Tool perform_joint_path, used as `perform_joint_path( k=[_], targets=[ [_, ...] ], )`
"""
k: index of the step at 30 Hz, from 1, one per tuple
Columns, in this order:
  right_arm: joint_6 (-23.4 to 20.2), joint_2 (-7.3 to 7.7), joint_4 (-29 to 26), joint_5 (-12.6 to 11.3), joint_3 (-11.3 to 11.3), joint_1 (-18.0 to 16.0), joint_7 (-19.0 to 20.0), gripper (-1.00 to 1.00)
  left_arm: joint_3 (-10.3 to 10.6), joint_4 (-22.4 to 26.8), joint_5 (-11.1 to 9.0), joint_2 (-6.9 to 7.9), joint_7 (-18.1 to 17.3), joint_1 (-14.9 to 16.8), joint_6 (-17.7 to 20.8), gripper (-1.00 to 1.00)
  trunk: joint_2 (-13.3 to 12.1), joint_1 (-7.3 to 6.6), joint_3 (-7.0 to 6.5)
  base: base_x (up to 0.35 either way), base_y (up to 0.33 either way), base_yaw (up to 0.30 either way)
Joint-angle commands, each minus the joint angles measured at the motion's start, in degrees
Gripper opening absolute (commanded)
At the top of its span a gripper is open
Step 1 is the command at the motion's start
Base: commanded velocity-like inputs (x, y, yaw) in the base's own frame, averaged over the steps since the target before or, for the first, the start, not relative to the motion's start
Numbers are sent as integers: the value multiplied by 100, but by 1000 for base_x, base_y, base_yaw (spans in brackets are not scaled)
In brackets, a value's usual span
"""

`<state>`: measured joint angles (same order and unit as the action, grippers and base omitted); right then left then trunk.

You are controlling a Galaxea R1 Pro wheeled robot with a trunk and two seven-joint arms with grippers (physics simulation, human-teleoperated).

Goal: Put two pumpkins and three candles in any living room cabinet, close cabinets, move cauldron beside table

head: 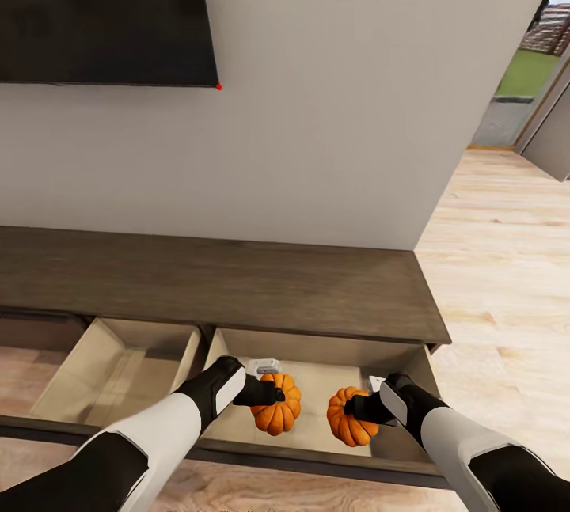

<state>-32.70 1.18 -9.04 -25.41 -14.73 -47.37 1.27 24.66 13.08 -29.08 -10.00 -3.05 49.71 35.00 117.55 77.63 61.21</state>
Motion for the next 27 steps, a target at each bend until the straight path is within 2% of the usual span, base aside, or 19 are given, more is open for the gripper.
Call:
perform_joint_path(
  k=[1,8,16,27],
  targets=[
    [-26,5,-10,-25,-48,-1,5,-100,4,2,34,0,-20,4,16,-100,2,-1,13,0,0,87],
    [-27,5,-10,-25,-48,-1,5,-100,4,2,34,0,-20,4,16,-100,2,-1,74,0,0,85],
    [-28,6,-10,-25,-45,-2,5,-100,4,2,34,0,-20,4,16,-100,2,-1,129,201,0,10],
    [-42,9,-10,-25,-40,-2,5,-100,4,2,34,0,-20,4,16,-100,2,-1,194,9,0,-1]
  ],
)
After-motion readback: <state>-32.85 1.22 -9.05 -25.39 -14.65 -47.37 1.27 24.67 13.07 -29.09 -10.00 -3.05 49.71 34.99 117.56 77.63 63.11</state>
